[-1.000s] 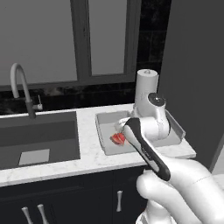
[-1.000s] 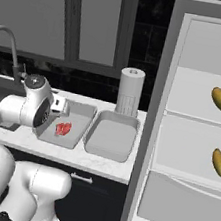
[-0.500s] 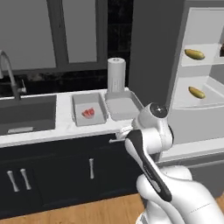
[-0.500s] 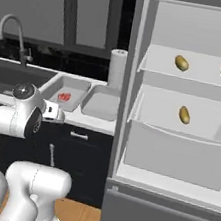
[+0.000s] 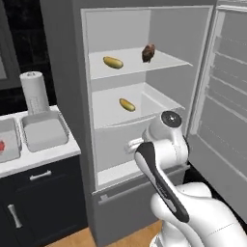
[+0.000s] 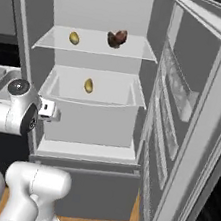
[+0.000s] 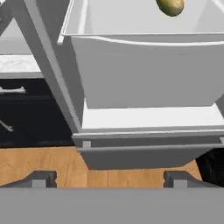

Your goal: Place one cucumber and one steak in each tupperware on the nearby counter, to pack two identical lunches.

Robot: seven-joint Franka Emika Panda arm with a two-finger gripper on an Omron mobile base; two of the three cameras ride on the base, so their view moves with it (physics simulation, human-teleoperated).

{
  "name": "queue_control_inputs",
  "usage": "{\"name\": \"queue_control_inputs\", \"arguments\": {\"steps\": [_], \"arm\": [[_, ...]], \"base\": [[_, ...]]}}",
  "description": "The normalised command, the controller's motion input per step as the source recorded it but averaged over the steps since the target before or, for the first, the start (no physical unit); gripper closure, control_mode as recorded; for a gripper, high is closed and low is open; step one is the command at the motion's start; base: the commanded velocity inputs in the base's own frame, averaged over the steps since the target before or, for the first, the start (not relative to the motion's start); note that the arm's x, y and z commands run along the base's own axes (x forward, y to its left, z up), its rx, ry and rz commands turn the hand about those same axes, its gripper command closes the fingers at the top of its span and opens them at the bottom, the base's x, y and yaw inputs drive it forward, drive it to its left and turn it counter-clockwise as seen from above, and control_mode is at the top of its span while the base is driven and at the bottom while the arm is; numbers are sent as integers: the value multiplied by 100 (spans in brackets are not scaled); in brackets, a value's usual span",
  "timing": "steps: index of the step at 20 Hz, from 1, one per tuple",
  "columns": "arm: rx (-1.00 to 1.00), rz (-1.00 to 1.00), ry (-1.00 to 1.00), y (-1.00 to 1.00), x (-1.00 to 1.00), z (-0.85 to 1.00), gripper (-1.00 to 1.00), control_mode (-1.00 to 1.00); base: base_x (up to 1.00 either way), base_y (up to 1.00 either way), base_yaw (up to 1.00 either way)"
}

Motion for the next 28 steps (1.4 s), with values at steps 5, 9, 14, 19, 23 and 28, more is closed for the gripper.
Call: {"name": "queue_control_inputs", "arguments": {"steps": [5, 9, 14, 19, 23, 28], "arm": [[0, 0, 0, 0, 0, 0, -100, 100], [0, 0, 0, 0, 0, 0, -100, 100], [-2, 18, 6, 52, 11, 65, -100, -100], [-2, 13, 0, 89, 30, 61, -100, -100], [0, 1, 0, 65, 73, 24, -100, -100], [-7, 0, 3, 17, 59, -29, -100, -100]], "base": [[91, -82, -19], [94, -13, 0], [11, 2, 1], [0, 0, 0], [0, 0, 0], [0, 0, 0]]}}
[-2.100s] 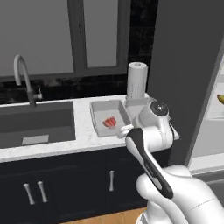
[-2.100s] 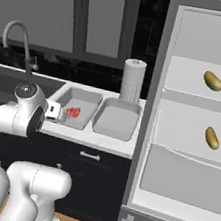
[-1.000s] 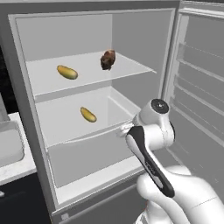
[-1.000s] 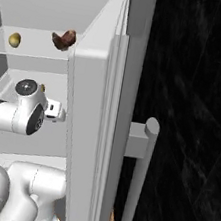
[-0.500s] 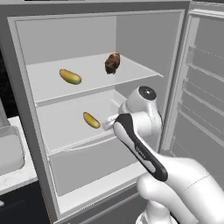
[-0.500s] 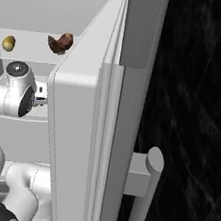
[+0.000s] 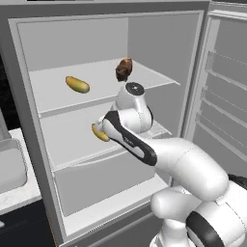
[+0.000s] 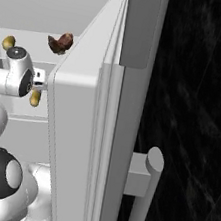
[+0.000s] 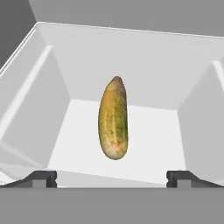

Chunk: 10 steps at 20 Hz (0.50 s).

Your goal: Place one cucumber and one steak in each tupperware on the nearby counter, to pack two identical lunches.

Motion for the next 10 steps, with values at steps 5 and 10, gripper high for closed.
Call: {"name": "queue_control_inputs", "arguments": {"steps": [5, 10], "arm": [[-6, 0, 1, 12, 28, -62, -100, -100], [0, 0, 0, 26, 31, -41, -100, -100]], "base": [[0, 0, 0], [0, 0, 0]]}}
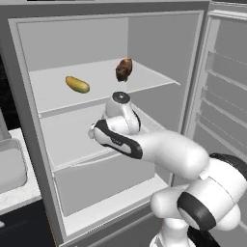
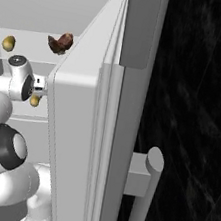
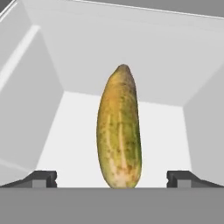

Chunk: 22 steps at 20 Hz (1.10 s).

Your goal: Place one cucumber and one steak in each tupperware on the nearby counter, to pack two identical lunches.

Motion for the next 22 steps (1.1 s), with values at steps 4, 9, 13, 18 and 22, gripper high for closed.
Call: {"name": "queue_control_inputs", "arguments": {"steps": [4, 9, 13, 18, 22], "arm": [[0, 0, 0, 6, 32, -26, -100, -100], [-1, 0, 0, 0, 29, -22, -100, -100], [-3, 0, 1, 0, 22, -31, 100, -100], [-3, 0, -4, 0, 12, -20, 100, -100], [0, 0, 1, 0, -15, 0, 100, -100]], "base": [[0, 0, 0], [0, 0, 0], [0, 0, 0], [0, 0, 0], [0, 0, 0]]}}
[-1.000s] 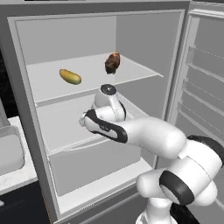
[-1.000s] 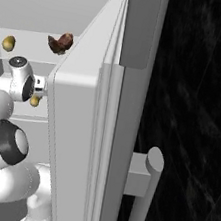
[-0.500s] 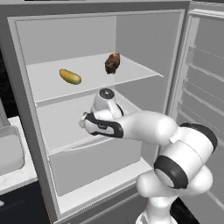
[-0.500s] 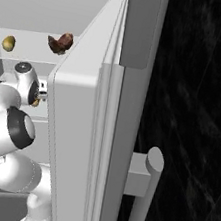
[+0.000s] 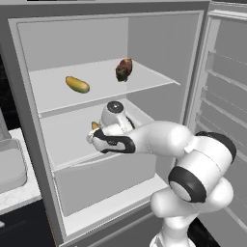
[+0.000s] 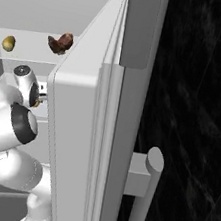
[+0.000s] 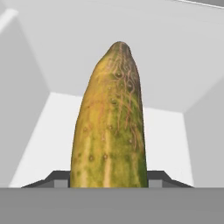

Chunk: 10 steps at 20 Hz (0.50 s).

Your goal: Place one cucumber and one steak in each tupperware on the nearby counter, to pack two identical lunches.

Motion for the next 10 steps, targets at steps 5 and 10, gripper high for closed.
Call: {"name": "queue_control_inputs", "arguments": {"steps": [5, 10], "arm": [[2, -5, 3, -20, -94, 34, 100, -100], [2, -8, 0, -35, -100, 93, 100, -100]], "base": [[0, 0, 0], [0, 0, 0]]}}
